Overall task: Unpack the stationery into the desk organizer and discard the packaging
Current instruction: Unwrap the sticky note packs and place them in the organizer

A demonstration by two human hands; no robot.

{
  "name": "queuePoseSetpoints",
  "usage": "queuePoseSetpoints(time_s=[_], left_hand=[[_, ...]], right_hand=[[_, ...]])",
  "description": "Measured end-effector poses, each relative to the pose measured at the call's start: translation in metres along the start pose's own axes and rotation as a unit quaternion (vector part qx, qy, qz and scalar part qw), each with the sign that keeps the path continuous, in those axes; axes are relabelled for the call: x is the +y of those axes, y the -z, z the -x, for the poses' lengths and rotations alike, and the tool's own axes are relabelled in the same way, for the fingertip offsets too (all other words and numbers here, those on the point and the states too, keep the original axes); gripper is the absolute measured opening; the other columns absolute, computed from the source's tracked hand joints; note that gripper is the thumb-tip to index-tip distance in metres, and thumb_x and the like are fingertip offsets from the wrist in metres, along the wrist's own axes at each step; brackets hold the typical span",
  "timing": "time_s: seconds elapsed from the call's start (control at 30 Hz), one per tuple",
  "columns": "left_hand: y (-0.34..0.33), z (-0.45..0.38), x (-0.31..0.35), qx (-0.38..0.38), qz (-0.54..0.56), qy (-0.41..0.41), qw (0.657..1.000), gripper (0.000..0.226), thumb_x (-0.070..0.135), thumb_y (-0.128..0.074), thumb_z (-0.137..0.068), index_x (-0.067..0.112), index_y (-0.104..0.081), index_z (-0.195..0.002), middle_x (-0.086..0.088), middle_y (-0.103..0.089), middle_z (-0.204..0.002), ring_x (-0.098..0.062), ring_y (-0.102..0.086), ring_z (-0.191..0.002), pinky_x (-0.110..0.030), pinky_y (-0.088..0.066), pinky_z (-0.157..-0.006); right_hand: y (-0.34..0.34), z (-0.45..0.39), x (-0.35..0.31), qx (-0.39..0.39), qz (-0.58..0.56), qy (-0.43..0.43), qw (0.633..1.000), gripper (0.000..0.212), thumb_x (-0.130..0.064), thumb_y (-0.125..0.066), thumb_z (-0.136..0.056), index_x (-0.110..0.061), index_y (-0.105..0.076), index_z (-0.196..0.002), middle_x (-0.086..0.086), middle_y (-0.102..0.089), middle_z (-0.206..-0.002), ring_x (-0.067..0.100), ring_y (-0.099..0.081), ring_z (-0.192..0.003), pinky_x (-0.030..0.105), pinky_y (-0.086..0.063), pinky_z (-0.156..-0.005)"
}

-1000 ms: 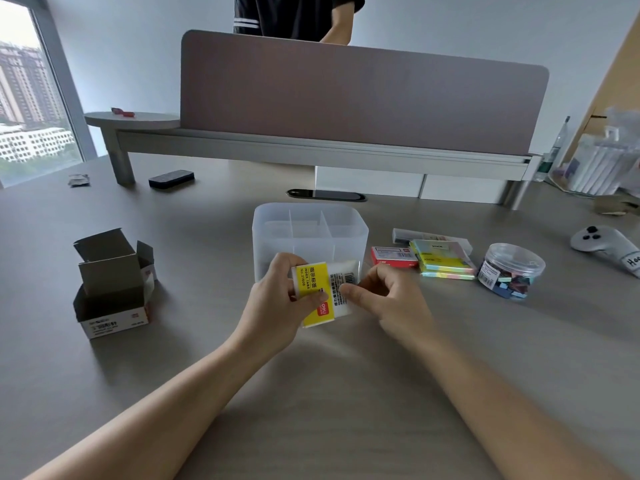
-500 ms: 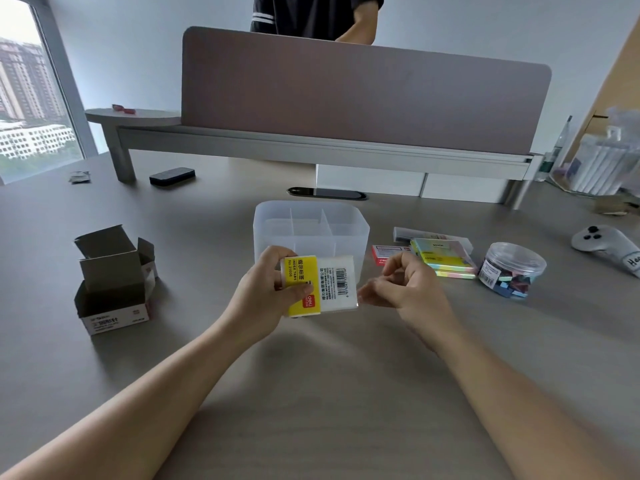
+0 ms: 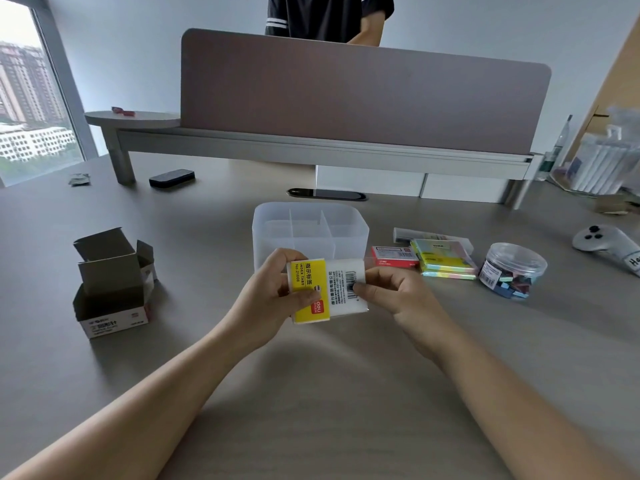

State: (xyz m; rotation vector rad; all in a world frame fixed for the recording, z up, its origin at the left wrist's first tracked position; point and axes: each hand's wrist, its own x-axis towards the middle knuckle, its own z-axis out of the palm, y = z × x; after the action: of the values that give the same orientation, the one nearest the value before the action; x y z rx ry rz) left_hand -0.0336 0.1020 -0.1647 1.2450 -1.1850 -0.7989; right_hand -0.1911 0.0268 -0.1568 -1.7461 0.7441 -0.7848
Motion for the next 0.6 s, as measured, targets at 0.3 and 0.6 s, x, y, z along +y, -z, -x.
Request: queuePoseSetpoints(time_s=[0.3,0.6], left_hand=[[0.01,0.0,-0.002,0.054,-0.024,-0.006,0.998,0.031,-0.007,-0.057,-0.078,0.021,-0.046,-0.082,0.0,-0.063,-0.078,-0.004,-0.065,-0.06,-0.022,-0.052,-0.051],[0.039,0.014,0.007,0.151,-0.236,-0.054,0.958,0.024,0.007,-0.063,-0.079,0.021,-0.045,-0.087,0.001,-0.06,-0.078,-0.018,-0.059,-0.069,-0.014,-0.047,-0.055]], right_hand=[[0.001,-0.003,-0.002,0.038,-0.064,-0.013,0.997,0.017,-0.011,-0.066,-0.075,-0.019,-0.069,-0.061,-0.008,-0.07,-0.066,0.012,-0.064,-0.074,0.027,-0.05,-0.084],[0.012,-0.003,-0.012,0.067,-0.048,-0.021,0.996,0.013,-0.009,-0.059,-0.083,-0.012,-0.06,-0.071,-0.005,-0.06,-0.04,0.006,-0.051,-0.034,0.013,-0.04,-0.038]])
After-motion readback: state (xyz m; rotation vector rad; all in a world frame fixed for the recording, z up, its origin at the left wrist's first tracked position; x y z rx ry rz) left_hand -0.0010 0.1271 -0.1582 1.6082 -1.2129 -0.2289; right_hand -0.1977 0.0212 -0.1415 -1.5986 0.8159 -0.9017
